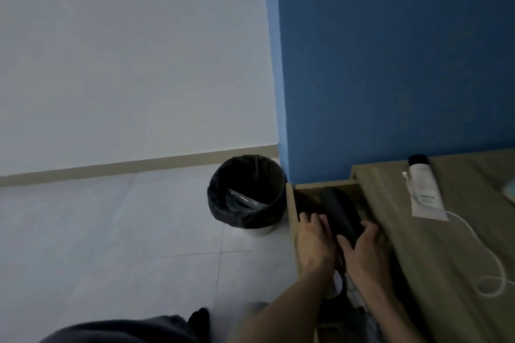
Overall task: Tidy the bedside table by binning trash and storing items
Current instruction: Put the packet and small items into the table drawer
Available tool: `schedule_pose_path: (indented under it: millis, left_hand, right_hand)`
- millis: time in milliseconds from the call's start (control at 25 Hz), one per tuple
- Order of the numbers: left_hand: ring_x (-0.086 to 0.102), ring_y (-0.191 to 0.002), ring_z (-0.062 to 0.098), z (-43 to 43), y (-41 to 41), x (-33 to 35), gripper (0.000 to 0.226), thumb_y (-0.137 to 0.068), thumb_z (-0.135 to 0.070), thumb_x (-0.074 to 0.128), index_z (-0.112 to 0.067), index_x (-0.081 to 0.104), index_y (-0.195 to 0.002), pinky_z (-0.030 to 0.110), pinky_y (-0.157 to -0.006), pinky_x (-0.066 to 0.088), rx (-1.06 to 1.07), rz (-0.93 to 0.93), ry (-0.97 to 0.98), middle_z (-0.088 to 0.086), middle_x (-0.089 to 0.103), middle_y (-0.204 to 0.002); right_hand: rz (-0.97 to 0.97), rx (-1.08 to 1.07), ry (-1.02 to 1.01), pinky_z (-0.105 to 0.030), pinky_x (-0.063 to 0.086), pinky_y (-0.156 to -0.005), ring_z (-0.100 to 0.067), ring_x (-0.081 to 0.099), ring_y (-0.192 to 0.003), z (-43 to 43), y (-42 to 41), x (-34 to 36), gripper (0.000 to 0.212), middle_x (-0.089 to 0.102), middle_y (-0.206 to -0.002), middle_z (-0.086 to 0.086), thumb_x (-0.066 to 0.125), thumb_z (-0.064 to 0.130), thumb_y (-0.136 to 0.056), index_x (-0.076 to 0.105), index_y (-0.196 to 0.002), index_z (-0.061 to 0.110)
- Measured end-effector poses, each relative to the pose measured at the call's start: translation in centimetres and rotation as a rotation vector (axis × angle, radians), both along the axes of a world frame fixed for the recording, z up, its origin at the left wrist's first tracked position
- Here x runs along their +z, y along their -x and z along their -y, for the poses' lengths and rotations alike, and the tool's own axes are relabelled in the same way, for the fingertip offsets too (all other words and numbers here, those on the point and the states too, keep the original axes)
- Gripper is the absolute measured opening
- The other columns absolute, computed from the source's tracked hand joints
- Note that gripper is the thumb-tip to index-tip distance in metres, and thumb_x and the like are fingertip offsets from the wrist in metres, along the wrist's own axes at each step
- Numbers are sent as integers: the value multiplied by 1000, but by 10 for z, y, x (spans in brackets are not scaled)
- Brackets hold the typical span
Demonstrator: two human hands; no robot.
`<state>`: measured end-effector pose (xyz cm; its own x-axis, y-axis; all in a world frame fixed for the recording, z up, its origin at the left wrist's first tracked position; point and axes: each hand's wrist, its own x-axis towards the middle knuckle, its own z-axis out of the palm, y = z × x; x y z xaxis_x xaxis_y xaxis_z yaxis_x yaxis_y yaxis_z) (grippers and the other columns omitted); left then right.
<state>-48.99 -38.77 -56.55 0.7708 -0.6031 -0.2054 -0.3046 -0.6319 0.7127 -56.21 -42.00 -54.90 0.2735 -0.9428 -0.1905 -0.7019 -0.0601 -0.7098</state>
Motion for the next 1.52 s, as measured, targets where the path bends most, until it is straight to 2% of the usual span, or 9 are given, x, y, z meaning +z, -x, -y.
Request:
schedule_pose_path:
  millis: [240, 360, 480, 640, 760, 920, 1040, 1280, 1520]
  left_hand:
    - [54, -113, 19, 16, -3, -46, 31, -94, -21, 50, -15, 48, -124, 31, -97, 45, -8, -213, -131, 7, 51, -130]
    - [56, -96, 24, 16, 1, -50, 31, -97, -39, 41, -15, 58, -107, 32, -74, 45, 63, -426, -79, 13, 60, -113]
    - [58, -89, 27, 19, 3, -62, 42, -97, -43, 38, -9, 56, -115, 27, -60, 42, 145, -590, 6, 14, 62, -102]
    - [46, -128, 27, 27, 1, -61, 38, -102, -18, 30, -7, 36, -139, 14, -86, 43, 44, -402, -36, 13, 47, -139]
    - [50, -121, 19, 28, -7, -48, 38, -95, -13, 44, -16, 39, -133, 30, -102, 42, 162, -398, 56, 6, 50, -134]
    - [48, -118, 14, 56, -13, -14, 36, -84, 3, 49, -14, 52, -115, 25, -102, 39, 125, -79, 343, 3, 48, -131]
    - [55, -109, 17, 89, -1, 21, 34, -83, 5, 45, -13, 54, -111, 33, -97, 47, -69, -85, 489, 5, 57, -119]
    - [33, -136, 32, 142, 58, 16, 42, -91, -13, 45, -17, 47, -133, 42, -113, 29, -559, 77, 14, 9, 42, -143]
    - [-15, -143, 43, 154, 95, 24, 43, -98, -34, 34, -38, 34, -141, 62, -112, -4, -712, 211, -280, 12, -18, -158]
  right_hand:
    - [8, -116, -336, -45, 43, -93, -40, 50, -115, 21, -14, -63, 59, 48, -130, -26, 54, 16, -88, 24, -137, 7]
    - [30, -54, -309, -45, 40, -96, -42, 47, -116, 24, -17, -82, 55, 46, -130, -29, 49, 17, -89, 28, -136, 0]
    - [15, -110, -331, -47, 38, -100, -41, 45, -120, 31, -25, -91, 52, 44, -134, -27, 40, 24, -89, 32, -135, 2]
    - [-102, -12, -317, -46, 43, -95, -41, 48, -118, 38, -29, -86, 58, 45, -134, -27, 51, 15, -88, 25, -139, 8]
    - [-56, 56, -244, -40, 43, -93, -35, 49, -120, 38, -30, -66, 57, 47, -135, -20, 54, 13, -87, 29, -139, 12]
    - [234, 152, 12, -28, 40, -94, -18, 50, -119, 45, -11, -5, 44, 52, -132, -4, 52, 9, -87, 41, -129, 19]
    - [427, 108, 229, -29, 42, -93, -15, 54, -112, 56, 33, 32, 37, 58, -122, 1, 56, 5, -84, 48, -113, 26]
    - [203, -234, 315, -38, 43, -95, -31, 57, -110, 89, 140, 33, 39, 62, -120, -14, 60, 0, -78, 54, -115, 12]
    - [84, -327, 307, -37, 43, -89, -34, 55, -107, 99, 199, 33, 41, 60, -118, -20, 61, -2, -77, 55, -117, 9]
